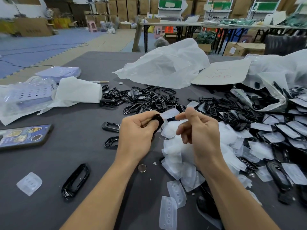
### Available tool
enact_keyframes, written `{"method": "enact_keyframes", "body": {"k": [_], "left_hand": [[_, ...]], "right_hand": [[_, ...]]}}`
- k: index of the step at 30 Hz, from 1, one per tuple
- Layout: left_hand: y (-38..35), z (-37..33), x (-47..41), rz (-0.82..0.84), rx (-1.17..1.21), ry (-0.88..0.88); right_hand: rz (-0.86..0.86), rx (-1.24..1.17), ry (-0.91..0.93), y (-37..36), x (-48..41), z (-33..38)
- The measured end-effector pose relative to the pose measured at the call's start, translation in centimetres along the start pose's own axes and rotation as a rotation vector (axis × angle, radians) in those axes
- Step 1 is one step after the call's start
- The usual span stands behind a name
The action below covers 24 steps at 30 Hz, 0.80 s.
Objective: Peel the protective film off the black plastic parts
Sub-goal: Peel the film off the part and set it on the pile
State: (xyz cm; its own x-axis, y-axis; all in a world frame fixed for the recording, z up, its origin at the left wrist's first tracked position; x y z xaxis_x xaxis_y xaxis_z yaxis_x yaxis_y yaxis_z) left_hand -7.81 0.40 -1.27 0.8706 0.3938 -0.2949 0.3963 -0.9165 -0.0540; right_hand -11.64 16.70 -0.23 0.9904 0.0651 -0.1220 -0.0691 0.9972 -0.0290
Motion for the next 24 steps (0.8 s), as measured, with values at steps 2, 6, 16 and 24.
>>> {"method": "enact_keyframes", "body": {"k": [2,6,16,24], "left_hand": [[0.08,-0.07,0.11,-0.003,-0.100,-0.097],[-0.05,-0.29,0.57,0.088,-0.204,-0.199],[0.09,0.17,-0.02,-0.072,0.063,0.011],[-0.06,0.14,0.13,-0.059,0.234,0.200]], "right_hand": [[0.055,0.018,-0.006,-0.48,0.11,-0.05],[0.154,0.116,-0.021,-0.72,0.05,-0.17],[0.134,0.082,0.044,-0.40,0.18,0.14],[0.082,0.137,0.085,-0.40,0.24,0.08]]}}
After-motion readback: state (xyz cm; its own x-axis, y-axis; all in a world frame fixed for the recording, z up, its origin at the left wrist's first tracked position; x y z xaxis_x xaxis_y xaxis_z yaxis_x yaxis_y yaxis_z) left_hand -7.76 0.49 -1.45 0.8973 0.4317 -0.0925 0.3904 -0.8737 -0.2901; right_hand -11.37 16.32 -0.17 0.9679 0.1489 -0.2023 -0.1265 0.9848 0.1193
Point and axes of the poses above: each hand's wrist, its own x-axis away from the middle knuckle, its own y-axis out of the back of the hand, z = x × y, the point moved 3 cm from there along -x, towards the middle knuckle, and after that the axes turned 7 degrees about x, right-handed, at the moved point
